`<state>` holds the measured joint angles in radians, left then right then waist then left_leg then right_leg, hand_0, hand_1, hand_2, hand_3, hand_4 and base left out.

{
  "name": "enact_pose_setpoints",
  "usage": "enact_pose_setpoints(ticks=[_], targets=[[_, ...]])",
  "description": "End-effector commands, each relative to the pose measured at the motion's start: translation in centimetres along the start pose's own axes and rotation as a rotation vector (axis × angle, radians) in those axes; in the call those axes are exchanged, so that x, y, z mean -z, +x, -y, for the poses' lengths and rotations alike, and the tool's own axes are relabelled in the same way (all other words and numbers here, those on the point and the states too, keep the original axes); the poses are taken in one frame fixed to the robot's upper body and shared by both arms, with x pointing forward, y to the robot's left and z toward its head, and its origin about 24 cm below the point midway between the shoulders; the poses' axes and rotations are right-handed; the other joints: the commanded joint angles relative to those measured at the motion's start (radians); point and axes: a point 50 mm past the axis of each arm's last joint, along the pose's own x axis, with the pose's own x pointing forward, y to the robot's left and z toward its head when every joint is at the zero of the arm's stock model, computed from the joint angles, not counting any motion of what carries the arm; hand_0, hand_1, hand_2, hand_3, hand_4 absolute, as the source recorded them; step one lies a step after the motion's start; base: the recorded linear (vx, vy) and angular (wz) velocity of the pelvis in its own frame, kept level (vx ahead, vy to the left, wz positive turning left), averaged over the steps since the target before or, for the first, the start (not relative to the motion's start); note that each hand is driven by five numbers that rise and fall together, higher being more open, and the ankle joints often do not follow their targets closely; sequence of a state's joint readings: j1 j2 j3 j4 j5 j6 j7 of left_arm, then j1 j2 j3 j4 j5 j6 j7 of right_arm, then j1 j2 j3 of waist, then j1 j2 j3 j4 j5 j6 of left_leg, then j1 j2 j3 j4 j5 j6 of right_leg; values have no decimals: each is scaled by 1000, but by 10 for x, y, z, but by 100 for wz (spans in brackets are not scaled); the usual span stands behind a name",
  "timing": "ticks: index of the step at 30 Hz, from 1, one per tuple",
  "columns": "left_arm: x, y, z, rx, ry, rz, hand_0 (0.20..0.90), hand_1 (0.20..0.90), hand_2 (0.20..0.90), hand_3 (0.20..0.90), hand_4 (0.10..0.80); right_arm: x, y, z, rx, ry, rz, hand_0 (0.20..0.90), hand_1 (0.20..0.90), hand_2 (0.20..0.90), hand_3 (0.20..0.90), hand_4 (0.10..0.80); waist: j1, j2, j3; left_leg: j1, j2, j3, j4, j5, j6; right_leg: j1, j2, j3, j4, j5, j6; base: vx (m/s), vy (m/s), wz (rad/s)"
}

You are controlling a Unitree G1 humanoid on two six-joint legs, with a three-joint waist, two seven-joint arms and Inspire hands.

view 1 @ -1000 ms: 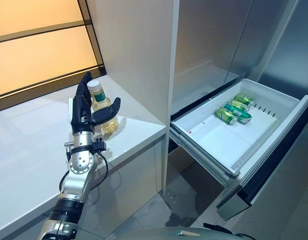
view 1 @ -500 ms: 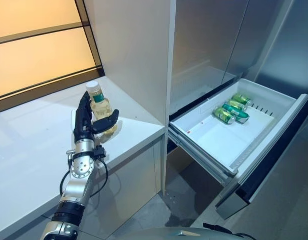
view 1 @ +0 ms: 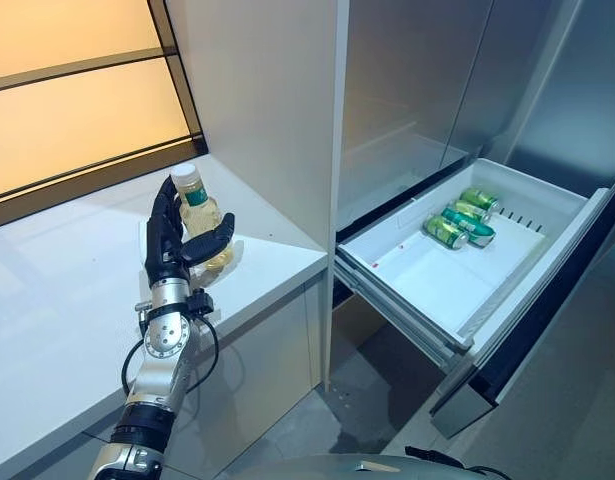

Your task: Put drinks into fridge and close the fridge

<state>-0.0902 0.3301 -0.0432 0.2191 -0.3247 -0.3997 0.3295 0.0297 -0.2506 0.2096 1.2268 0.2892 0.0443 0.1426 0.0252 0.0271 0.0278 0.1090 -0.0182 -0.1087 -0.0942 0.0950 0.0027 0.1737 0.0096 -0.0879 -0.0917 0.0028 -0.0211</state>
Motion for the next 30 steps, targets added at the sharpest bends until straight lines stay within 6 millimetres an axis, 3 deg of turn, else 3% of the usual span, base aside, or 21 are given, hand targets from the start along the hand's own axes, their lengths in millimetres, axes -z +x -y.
enact_pose_setpoints(ticks=[1, 12, 13, 14, 15, 16, 30], targets=[[-57, 25, 1, -22, -95, 316, 900, 900, 900, 900, 800, -10, 4, -17, -54, -19, 23, 900, 900, 900, 900, 800, 5, -26, -31, 40, -37, 66, 7, -110, 39, -11, -17, 17, 15, 10, 27, 0, 0, 0], [-55, 27, 0, -16, -76, 303, 900, 900, 900, 900, 800, -10, 4, -16, -57, -20, 24, 900, 900, 900, 900, 800, 4, -27, -36, 33, -37, 68, 7, -106, 38, -19, -16, 20, 16, 14, 28, 0, 0, 0], [-56, 27, 0, -14, -77, 304, 867, 867, 867, 862, 762, -10, 4, -17, -56, -21, 24, 900, 900, 900, 900, 800, 3, -27, -37, 32, -37, 68, 7, -106, 38, -20, -16, 22, 16, 14, 28, 0, 0, 0], [-56, 27, 0, -13, -79, 307, 521, 521, 521, 458, 358, -10, 4, -17, -56, -20, 24, 900, 900, 900, 900, 800, 3, -26, -37, 32, -37, 68, 7, -106, 38, -21, -16, 22, 16, 14, 28, 0, 0, 0], [-56, 27, 0, -13, -79, 308, 451, 451, 451, 376, 276, -10, 4, -16, -56, -20, 24, 900, 900, 900, 900, 800, 3, -26, -37, 32, -37, 67, 7, -106, 39, -21, -16, 22, 16, 14, 28, 0, 0, 0], [-57, 27, 0, -11, -79, 312, 300, 300, 300, 200, 100, -9, 4, -16, -56, -20, 23, 900, 900, 900, 900, 800, 3, -26, -37, 32, -37, 69, 7, -106, 39, -21, -16, 23, 16, 14, 28, 0, 0, 0], [-65, 28, 4, 20, -85, 356, 300, 300, 300, 200, 100, -9, 4, -17, -57, -17, 25, 900, 900, 900, 900, 800, 2, -26, -38, 33, -39, 65, 7, -107, 41, -22, -15, 27, 18, 14, 27, 0, 0, 0]])
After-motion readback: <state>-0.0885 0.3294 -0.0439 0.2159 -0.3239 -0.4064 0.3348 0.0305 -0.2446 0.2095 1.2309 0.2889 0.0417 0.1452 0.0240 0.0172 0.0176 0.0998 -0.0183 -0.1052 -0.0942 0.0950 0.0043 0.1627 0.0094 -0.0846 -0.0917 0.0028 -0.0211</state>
